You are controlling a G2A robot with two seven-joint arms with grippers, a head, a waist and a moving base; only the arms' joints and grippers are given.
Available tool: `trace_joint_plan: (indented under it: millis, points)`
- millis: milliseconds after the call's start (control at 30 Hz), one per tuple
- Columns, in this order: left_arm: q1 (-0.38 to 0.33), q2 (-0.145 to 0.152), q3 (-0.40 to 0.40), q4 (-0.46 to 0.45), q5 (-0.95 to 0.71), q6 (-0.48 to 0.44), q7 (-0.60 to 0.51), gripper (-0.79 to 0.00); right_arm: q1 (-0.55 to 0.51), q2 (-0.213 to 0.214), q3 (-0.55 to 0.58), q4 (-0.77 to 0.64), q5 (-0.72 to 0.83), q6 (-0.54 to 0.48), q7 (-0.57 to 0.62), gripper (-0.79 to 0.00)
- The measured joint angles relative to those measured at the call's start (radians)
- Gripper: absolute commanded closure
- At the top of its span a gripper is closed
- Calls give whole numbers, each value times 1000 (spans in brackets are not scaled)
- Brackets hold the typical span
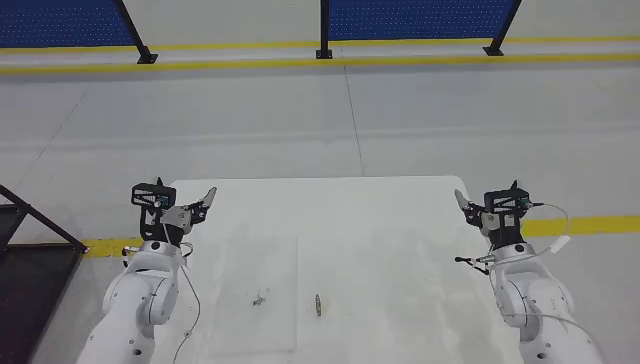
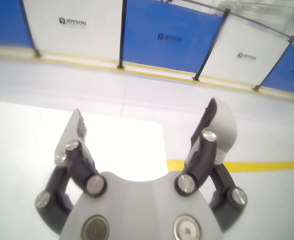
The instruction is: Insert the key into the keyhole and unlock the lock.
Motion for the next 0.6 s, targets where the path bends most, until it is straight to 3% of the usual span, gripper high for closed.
trace_joint_plan:
  millis: [100,200,433,600]
  points:
    - [8,-1,2,-3,-11,-9,-3,-785,-1,-1,-8,-7,12,-12,0,-785]
    - [54,-2,-13,-37,-107,-66,-32,-785,-20,-5,-36,-38,107,-96,14,-785]
    - [202,8,-125,-151,-394,-300,-178,-785,-138,-10,-174,-161,284,-321,125,-785]
    - [256,18,-222,-163,-582,-429,-302,-785,-160,-13,-328,-196,258,-408,272,-785]
